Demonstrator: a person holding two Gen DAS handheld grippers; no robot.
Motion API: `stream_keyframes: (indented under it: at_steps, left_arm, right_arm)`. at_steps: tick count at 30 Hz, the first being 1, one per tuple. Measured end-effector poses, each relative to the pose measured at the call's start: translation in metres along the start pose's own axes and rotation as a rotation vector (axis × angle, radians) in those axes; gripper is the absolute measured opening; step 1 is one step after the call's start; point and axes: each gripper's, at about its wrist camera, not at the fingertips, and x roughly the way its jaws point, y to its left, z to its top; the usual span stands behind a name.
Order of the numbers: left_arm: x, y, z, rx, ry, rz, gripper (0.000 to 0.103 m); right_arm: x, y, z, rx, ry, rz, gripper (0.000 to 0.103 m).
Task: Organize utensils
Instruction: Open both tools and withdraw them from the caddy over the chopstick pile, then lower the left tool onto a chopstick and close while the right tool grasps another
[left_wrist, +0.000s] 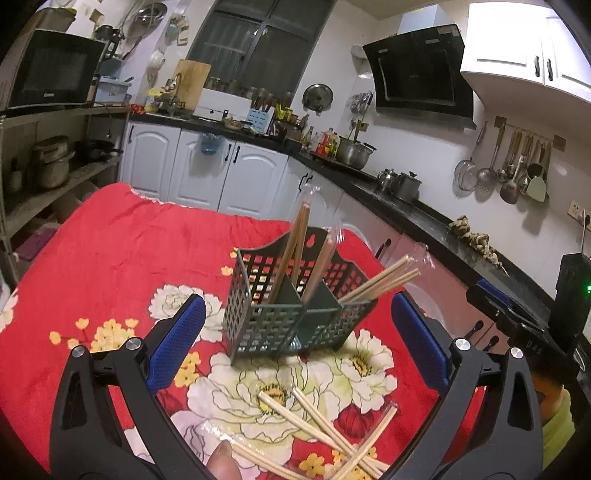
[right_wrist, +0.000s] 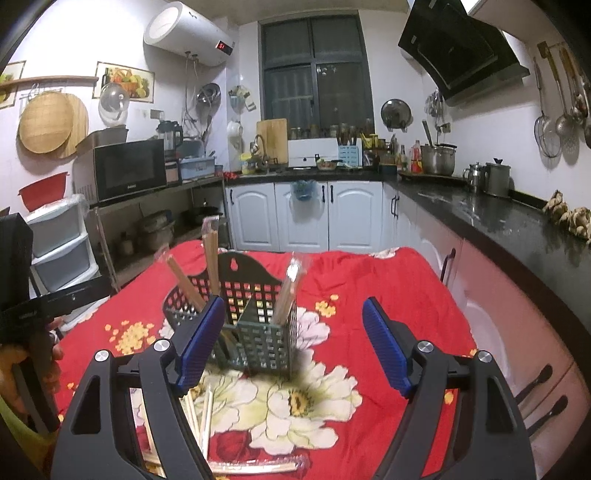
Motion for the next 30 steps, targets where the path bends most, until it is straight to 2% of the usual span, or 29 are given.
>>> stream_keyframes:
  at_steps: [19, 30]
  left_arm:
    - [0.011, 0.0, -0.032, 0.005, 0.1, 0.005, 0.093]
    - [0.018, 0.003, -0.051, 0.024, 0.162, 0.037, 0.093]
  right_arm:
    - [0.003, -0.004, -0.042, 0.036, 0.101, -0.003, 0.074]
    - [0.007, -0.005, -0.062, 0.032, 0.16, -0.002, 0.074]
